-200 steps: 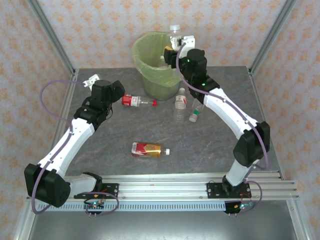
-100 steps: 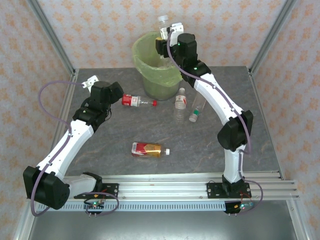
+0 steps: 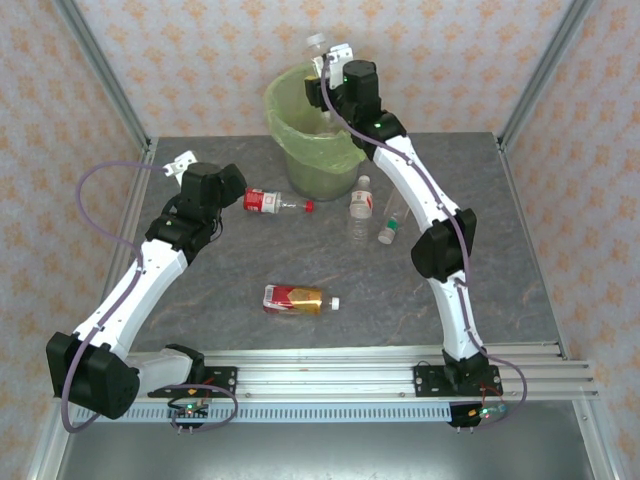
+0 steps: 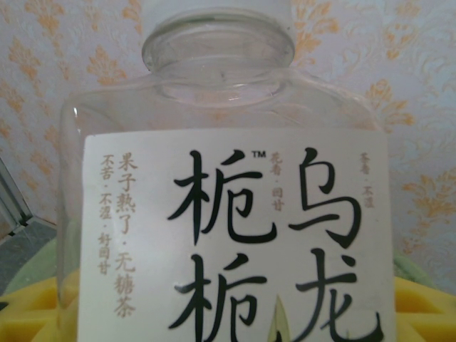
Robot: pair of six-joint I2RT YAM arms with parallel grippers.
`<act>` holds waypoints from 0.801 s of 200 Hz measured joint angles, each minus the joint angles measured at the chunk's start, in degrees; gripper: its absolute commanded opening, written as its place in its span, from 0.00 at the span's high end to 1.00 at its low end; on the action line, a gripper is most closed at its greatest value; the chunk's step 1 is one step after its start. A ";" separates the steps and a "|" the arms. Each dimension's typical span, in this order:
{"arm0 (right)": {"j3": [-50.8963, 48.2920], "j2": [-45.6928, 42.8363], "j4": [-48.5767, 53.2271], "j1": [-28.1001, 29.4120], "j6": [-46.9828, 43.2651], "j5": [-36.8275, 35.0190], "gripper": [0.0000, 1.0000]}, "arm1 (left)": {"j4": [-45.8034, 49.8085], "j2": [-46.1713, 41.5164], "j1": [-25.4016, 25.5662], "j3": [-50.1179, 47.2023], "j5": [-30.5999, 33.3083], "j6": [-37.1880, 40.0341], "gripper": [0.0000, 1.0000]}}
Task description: Put the plastic bottles in the bin
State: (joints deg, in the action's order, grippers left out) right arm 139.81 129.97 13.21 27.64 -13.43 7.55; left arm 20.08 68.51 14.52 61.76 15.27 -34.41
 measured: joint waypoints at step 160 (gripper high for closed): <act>-11.61 0.90 -8.13 -1.70 -4.31 1.53 0.11 | 0.04 4.13 0.00 0.07 -1.46 -0.22 0.00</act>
State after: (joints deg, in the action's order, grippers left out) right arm 128.20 130.87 5.08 25.93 -17.74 9.08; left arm 20.12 72.64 14.52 61.82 13.80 -34.63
